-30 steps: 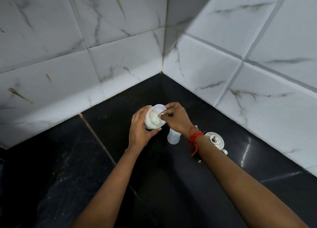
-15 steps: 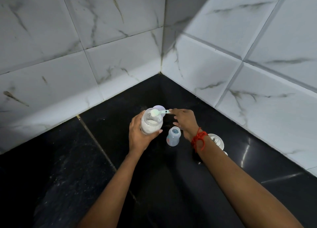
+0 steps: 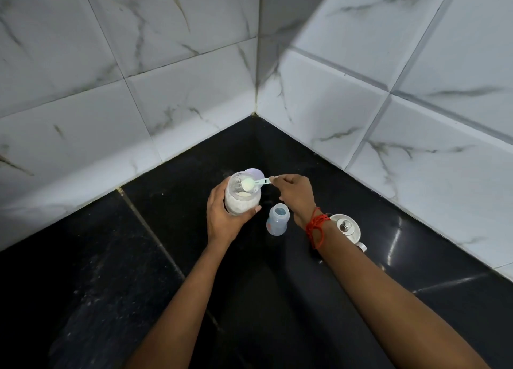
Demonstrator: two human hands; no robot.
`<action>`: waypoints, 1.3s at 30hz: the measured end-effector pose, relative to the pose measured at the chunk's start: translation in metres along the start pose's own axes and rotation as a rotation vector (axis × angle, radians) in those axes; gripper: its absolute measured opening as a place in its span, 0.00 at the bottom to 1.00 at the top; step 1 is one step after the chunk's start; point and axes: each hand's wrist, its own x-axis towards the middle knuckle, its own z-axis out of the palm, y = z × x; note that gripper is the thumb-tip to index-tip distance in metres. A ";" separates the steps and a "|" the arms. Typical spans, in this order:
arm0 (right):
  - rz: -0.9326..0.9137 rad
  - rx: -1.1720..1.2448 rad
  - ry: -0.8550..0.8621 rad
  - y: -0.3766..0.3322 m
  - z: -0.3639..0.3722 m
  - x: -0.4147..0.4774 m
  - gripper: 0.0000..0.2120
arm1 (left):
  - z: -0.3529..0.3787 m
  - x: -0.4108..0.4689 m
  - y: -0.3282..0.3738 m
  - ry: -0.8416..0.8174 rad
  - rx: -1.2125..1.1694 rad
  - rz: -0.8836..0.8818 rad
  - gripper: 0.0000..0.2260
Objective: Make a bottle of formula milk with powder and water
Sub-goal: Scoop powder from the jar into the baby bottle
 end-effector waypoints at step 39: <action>0.176 0.320 0.016 -0.005 -0.035 0.001 0.10 | 0.030 0.010 -0.032 -0.004 0.000 -0.183 0.38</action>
